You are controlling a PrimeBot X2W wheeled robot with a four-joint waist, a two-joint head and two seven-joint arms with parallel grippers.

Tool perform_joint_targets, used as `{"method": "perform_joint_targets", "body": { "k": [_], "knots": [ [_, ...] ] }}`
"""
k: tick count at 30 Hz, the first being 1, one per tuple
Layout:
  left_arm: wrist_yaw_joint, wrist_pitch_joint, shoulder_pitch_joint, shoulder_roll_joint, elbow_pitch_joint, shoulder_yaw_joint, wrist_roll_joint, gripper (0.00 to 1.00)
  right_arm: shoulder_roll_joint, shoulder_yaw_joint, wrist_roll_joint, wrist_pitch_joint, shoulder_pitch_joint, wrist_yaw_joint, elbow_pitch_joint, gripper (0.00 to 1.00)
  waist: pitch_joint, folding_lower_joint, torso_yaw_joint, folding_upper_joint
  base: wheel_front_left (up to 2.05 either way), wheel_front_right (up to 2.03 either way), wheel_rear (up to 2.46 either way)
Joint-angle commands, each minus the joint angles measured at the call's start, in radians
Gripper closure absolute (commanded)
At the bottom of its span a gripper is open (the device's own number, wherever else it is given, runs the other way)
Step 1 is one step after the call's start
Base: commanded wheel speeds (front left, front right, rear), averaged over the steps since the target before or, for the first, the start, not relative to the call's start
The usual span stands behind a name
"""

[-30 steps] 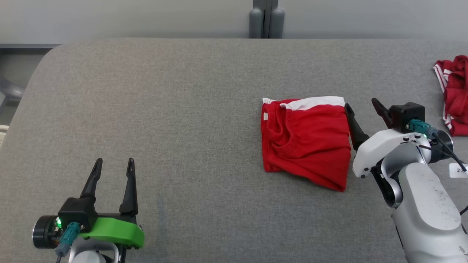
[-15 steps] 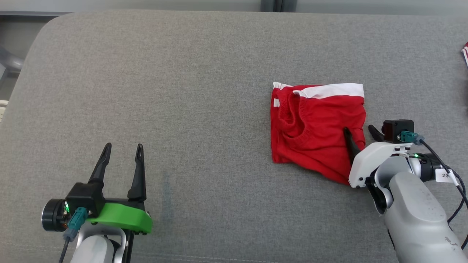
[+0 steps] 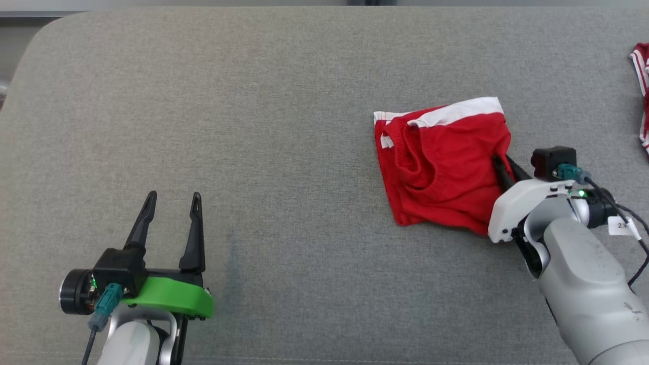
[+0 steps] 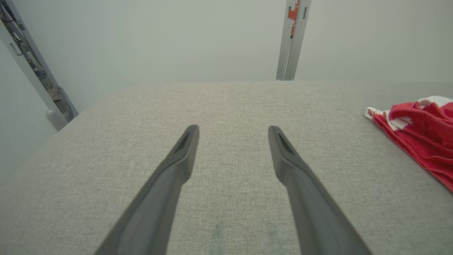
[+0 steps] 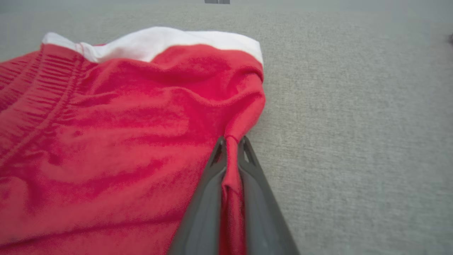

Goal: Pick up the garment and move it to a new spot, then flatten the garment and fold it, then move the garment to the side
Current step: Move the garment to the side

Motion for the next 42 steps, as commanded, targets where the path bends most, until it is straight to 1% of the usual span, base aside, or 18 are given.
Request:
{"method": "perform_joint_targets", "body": {
  "k": [1, 9, 14, 18, 19, 23, 27, 33, 36, 40, 41, 42],
  "knots": [
    [-0.005, -0.003, -0.022, -0.002, -0.004, 0.006, 0.008, 0.00, -0.023, 0.016, -0.007, -0.004, -0.027, -0.003, -0.004, 1.00, 0.025, 0.0000, -0.030, 0.0000, 0.00, 0.00, 0.00],
    [-0.020, -0.003, -0.058, 0.000, -0.016, 0.019, 0.037, 0.00, -0.158, 0.133, -0.006, 0.030, -0.146, -0.003, -0.060, 1.00, 0.110, 0.0000, -0.128, 0.0000, 0.00, 0.00, 0.00],
    [-0.034, -0.002, -0.101, 0.012, -0.015, 0.015, 0.051, 0.00, -0.278, 0.189, 0.031, 0.066, -0.239, -0.003, -0.108, 1.00, 0.175, 0.0000, -0.204, 0.0000, 0.00, 0.00, 0.00],
    [-0.046, 0.001, -0.146, 0.028, -0.024, -0.004, 0.074, 0.00, -0.369, 0.202, 0.060, 0.088, -0.304, -0.003, -0.145, 1.00, 0.234, 0.0000, -0.253, 0.0000, 0.00, 0.00, 0.00],
    [-0.047, 0.013, -0.167, 0.039, -0.038, -0.008, 0.085, 0.00, -0.409, 0.202, 0.078, 0.100, -0.341, -0.003, -0.162, 1.00, 0.265, 0.0000, -0.279, 0.0000, 0.00, 0.00, 0.00],
    [-0.053, 0.035, -0.205, 0.059, -0.080, -0.019, 0.106, 0.00, -0.477, 0.197, 0.111, 0.118, -0.402, -0.003, -0.170, 1.00, 0.318, 0.0000, -0.316, 0.0000, 0.00, 0.00, 0.00],
    [-0.057, 0.059, -0.228, 0.070, -0.125, -0.035, 0.116, 0.00, -0.526, 0.183, 0.133, 0.139, -0.454, -0.003, -0.153, 1.00, 0.355, 0.0000, -0.332, 0.0000, 0.00, 0.00, 0.00],
    [-0.054, 0.083, -0.235, 0.082, -0.183, -0.048, 0.127, 0.00, -0.583, 0.188, 0.138, 0.152, -0.517, -0.003, -0.103, 1.00, 0.390, 0.0000, -0.327, 0.0000, 0.00, 0.00, 0.00],
    [-0.050, 0.092, -0.230, 0.088, -0.204, -0.049, 0.129, 0.00, -0.588, 0.187, 0.136, 0.140, -0.552, -0.003, -0.074, 1.00, 0.402, 0.0000, -0.324, 0.0000, 0.00, 0.00, 0.00],
    [-0.042, 0.101, -0.222, 0.094, -0.229, -0.049, 0.129, 0.00, -0.567, 0.174, 0.125, 0.126, -0.594, -0.003, -0.014, 1.00, 0.416, 0.0000, -0.323, 0.0000, 0.00, 0.00, 0.00],
    [-0.042, 0.103, -0.222, 0.095, -0.234, -0.049, 0.129, 0.00, -0.563, 0.172, 0.116, 0.122, -0.604, -0.003, 0.006, 0.64, 0.419, 0.0000, -0.322, 0.0000, 0.00, 0.00, 0.00],
    [-0.041, 0.103, -0.223, 0.095, -0.237, -0.049, 0.128, 0.00, -0.561, 0.169, 0.109, 0.125, -0.609, -0.003, 0.025, 0.53, 0.421, 0.0000, -0.321, 0.0000, 0.00, 0.00, 0.00]
  ]
}}
